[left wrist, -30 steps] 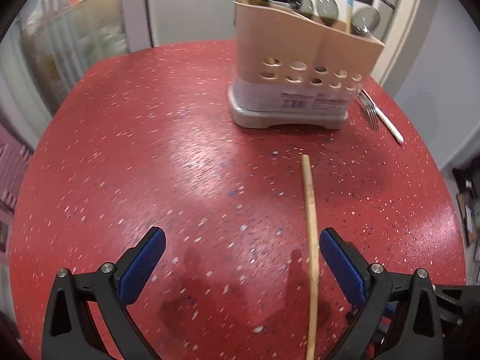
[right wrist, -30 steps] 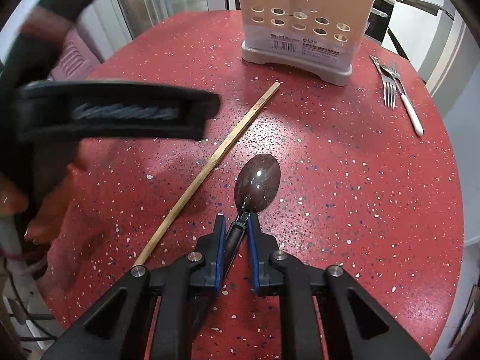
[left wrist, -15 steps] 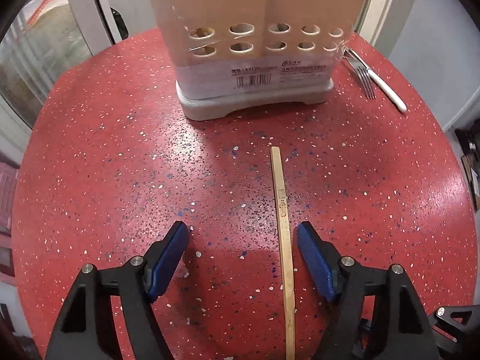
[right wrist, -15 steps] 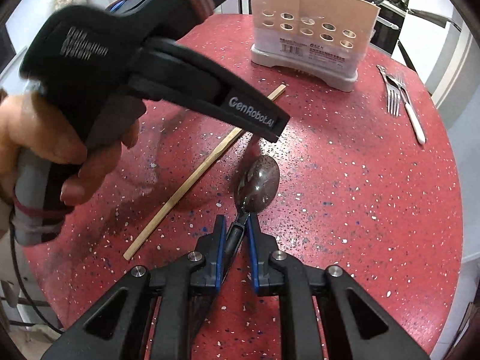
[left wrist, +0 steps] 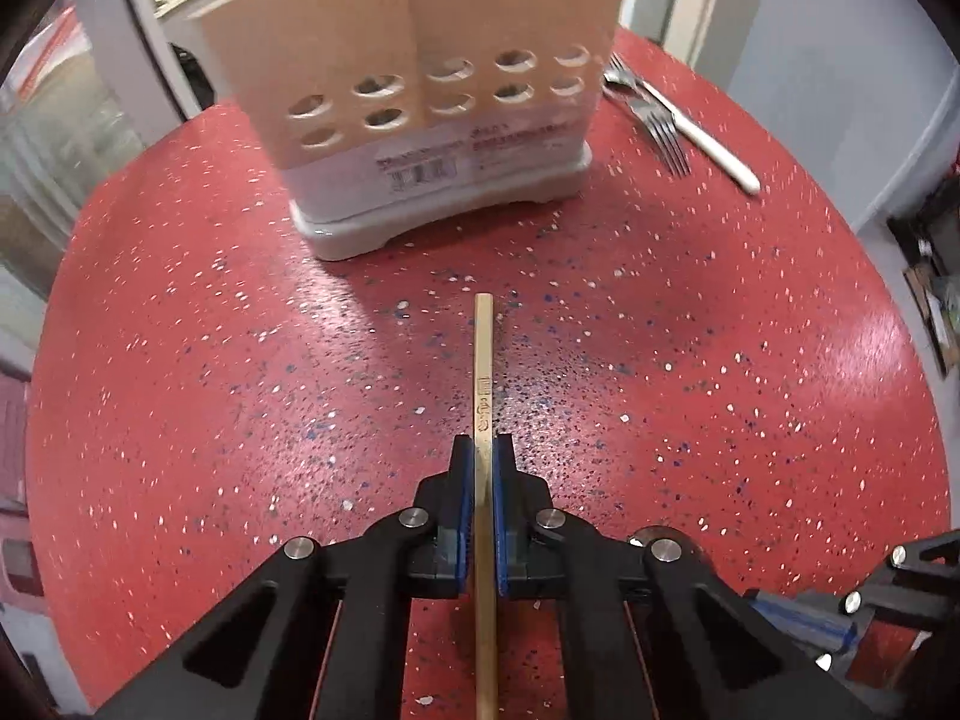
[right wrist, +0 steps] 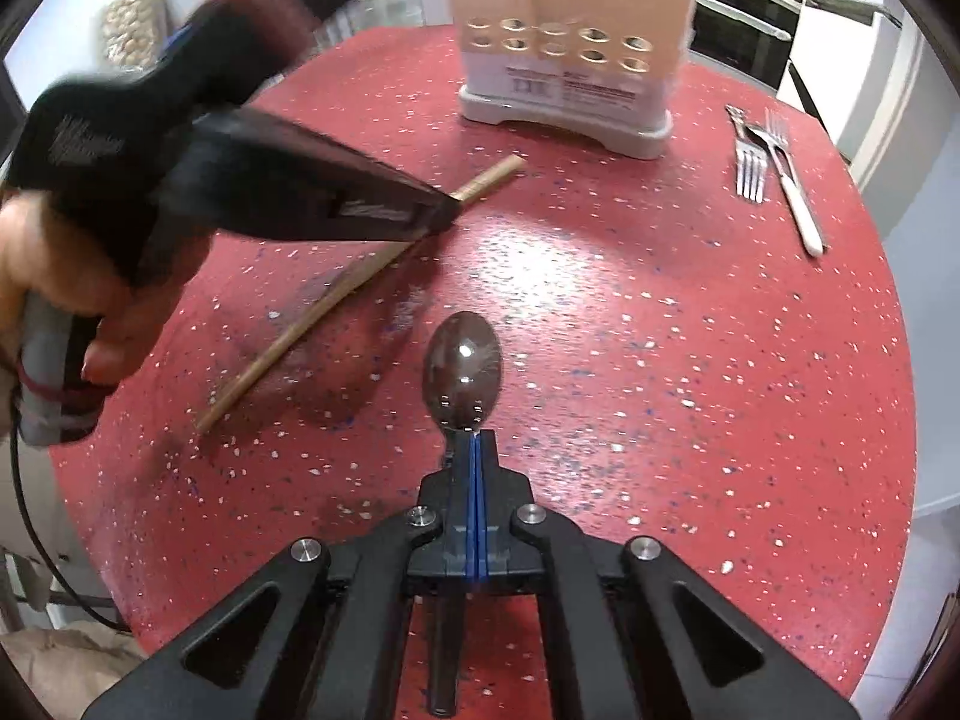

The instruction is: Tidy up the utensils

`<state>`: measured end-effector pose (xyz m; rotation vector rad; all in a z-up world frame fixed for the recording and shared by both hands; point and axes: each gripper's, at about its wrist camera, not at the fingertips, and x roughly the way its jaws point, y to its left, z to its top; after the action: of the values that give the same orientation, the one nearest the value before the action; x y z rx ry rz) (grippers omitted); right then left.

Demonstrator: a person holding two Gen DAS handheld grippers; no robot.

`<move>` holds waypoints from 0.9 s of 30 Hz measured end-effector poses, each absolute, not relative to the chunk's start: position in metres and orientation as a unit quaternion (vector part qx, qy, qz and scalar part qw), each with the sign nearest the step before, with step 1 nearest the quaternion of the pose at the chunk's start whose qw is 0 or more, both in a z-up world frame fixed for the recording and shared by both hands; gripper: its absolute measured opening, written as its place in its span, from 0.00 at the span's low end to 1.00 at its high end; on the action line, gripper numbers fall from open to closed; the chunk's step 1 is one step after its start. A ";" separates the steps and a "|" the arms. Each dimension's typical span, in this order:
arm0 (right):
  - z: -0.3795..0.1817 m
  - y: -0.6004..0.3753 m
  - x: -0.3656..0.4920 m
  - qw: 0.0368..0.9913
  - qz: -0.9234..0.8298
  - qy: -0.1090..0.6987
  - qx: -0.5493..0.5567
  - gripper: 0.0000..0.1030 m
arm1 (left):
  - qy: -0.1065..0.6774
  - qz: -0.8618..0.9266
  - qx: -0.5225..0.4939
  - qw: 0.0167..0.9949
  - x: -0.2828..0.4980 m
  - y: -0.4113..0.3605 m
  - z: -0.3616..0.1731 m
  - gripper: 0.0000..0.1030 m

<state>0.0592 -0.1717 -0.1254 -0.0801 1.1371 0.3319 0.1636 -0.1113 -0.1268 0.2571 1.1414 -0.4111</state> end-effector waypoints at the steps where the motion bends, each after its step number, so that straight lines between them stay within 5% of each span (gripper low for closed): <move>1: -0.126 -0.175 0.062 0.827 0.156 0.539 -0.031 0.00 | 0.529 -0.186 0.114 0.820 0.160 -0.107 -0.124 0.29; 7: -0.126 -0.185 0.078 0.809 0.163 0.565 0.012 0.05 | 0.503 -0.162 0.069 0.846 0.151 -0.071 -0.107 0.29; 11: -0.126 -0.169 0.079 0.805 0.167 0.570 -0.001 0.46 | 0.493 -0.150 0.054 0.855 0.144 -0.048 -0.102 0.28; 17: -0.133 -0.138 0.083 0.792 0.136 0.589 -0.089 0.40 | 0.476 -0.147 0.049 0.866 0.133 -0.033 -0.097 0.28; 20: -0.132 -0.125 0.079 0.784 0.140 0.594 -0.114 0.10 | 0.470 -0.147 0.042 0.869 0.130 -0.032 -0.094 0.28; 27: -0.118 -0.138 0.076 0.807 0.164 0.565 -0.059 0.10 | 0.449 -0.142 0.012 0.882 0.119 -0.021 -0.082 0.28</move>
<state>0.0763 -0.1379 -0.1181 -0.1257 1.2084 0.3499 0.1191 -0.0210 -0.0815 0.0260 0.9357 -0.2955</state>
